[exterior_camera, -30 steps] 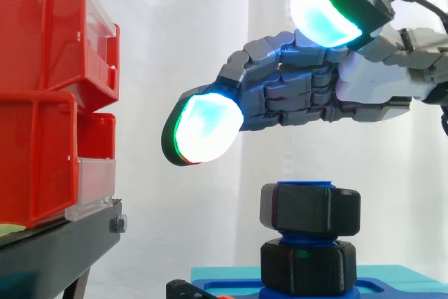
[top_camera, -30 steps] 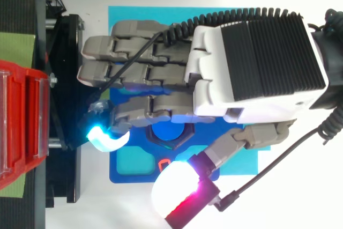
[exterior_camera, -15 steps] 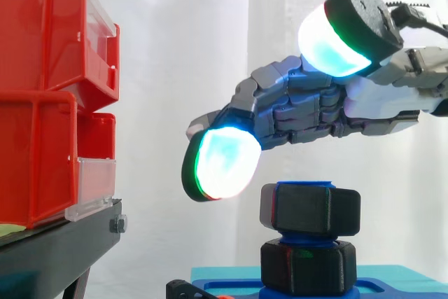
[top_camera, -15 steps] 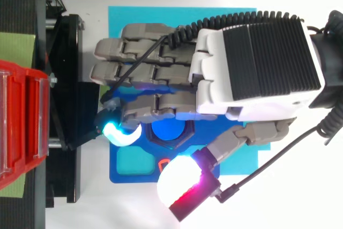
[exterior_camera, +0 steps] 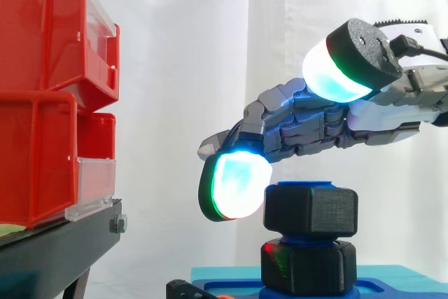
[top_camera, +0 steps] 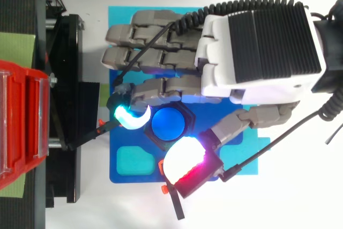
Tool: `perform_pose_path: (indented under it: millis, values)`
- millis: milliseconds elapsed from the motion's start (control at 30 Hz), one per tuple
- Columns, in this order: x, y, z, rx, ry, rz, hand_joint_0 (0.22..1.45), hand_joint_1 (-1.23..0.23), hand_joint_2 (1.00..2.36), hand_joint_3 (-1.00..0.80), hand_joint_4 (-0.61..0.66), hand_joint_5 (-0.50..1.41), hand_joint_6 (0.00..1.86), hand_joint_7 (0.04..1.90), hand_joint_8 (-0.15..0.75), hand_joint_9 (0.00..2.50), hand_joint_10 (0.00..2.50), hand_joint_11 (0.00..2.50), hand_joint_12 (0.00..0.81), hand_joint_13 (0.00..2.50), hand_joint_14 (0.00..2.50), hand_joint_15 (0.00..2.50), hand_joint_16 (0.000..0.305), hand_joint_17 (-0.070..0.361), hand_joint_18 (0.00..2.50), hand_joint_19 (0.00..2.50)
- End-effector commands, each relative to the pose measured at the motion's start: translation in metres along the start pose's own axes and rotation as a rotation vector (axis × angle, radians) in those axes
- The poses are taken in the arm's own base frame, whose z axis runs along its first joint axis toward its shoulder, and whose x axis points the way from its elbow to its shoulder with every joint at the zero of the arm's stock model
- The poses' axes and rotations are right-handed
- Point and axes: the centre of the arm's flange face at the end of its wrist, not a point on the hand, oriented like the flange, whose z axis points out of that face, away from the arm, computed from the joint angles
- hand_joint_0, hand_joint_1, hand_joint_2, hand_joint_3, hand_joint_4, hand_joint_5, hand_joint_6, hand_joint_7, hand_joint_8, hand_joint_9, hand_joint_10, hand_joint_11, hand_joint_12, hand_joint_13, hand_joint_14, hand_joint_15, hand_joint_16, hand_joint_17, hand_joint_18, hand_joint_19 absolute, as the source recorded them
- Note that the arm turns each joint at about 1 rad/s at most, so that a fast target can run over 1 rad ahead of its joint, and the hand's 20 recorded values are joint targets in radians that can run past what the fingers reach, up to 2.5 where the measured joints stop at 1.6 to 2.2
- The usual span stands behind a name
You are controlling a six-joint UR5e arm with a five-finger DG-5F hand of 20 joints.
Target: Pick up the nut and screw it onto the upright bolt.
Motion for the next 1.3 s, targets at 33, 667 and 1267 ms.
perform_pose_path:
  millis: [33, 667, 1267]
  values:
    - [-0.002, -0.007, -0.003, -0.001, 0.004, -0.001, 0.49, -0.09, 1.0, -0.5, 0.19, -0.18, 0.5, 0.88, 0.212, 0.09, 0.0, 0.0, 0.32, 0.0, 0.0, 0.0, 0.041, 0.093, 0.0, 0.0]
    - [-0.018, -0.038, -0.014, 0.013, -0.006, -0.022, 0.5, -0.15, 1.0, -0.5, 0.27, -0.14, 0.5, 1.12, 0.236, 0.24, 0.0, 0.0, 0.311, 0.13, 0.0, 0.0, 0.038, 0.086, 0.0, 0.0]
    - [-0.033, -0.028, -0.005, -0.098, -0.037, -0.03, 0.5, -0.11, 1.0, -0.5, 0.19, -0.19, 0.5, 0.77, 0.223, 0.26, 0.0, 0.0, 0.318, 0.12, 0.0, 0.0, 0.041, 0.093, 0.0, 0.0]
